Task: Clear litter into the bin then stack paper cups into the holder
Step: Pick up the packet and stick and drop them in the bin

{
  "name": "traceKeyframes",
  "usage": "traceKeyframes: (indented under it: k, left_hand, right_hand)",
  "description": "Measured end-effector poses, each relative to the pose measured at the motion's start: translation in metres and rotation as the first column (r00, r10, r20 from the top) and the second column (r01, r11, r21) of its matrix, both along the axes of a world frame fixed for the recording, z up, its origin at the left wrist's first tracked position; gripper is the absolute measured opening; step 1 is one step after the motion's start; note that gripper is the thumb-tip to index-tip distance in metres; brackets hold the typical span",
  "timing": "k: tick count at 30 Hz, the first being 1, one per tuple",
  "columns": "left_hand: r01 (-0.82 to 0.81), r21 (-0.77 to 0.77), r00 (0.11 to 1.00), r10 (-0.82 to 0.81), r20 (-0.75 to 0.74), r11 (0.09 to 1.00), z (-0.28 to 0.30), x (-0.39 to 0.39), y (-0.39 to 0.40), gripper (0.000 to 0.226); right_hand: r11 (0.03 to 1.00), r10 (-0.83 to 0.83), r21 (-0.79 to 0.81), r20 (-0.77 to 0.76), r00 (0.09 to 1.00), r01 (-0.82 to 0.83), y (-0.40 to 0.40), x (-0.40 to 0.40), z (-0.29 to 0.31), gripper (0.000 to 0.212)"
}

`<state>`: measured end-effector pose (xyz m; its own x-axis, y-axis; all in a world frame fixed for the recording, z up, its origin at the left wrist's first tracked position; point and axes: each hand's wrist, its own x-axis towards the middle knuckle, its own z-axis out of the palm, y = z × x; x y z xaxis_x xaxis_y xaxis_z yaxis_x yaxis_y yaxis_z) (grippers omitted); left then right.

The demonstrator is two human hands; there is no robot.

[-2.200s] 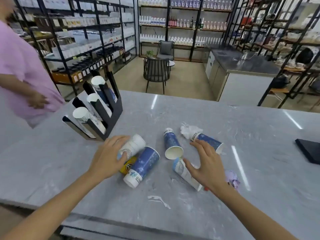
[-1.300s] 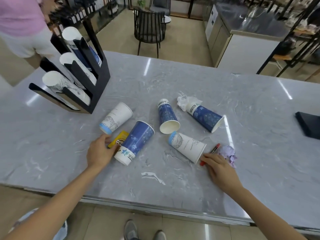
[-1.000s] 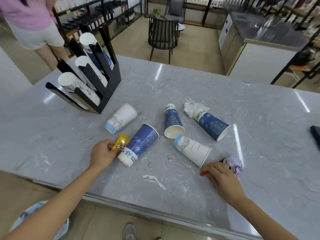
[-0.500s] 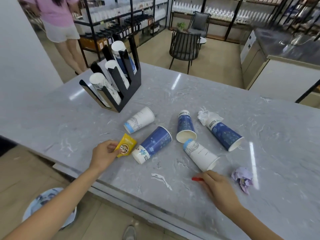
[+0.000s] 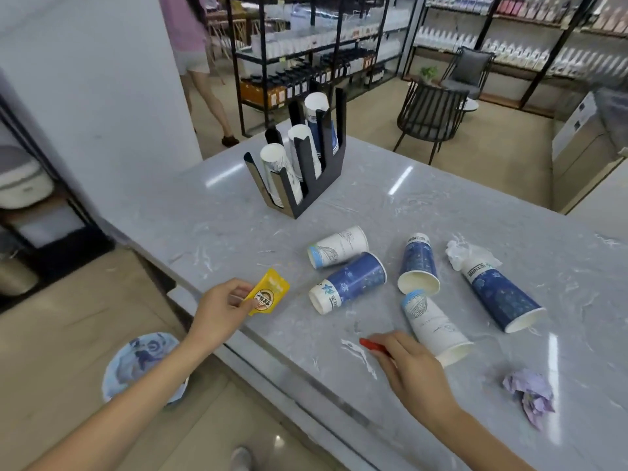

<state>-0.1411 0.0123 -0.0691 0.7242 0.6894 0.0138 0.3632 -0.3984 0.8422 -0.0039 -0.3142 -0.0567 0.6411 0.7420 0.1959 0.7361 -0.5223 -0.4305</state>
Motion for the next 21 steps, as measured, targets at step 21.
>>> traceKeyframes:
  k: [21]
  left_hand:
    - [-0.288, -0.2, 0.957, 0.288, -0.031, 0.937, -0.053, -0.189, 0.148, 0.022]
  right_hand:
    - [0.948, 0.319, 0.059, -0.148, 0.936, -0.313, 0.285, -0.118, -0.033, 0.019]
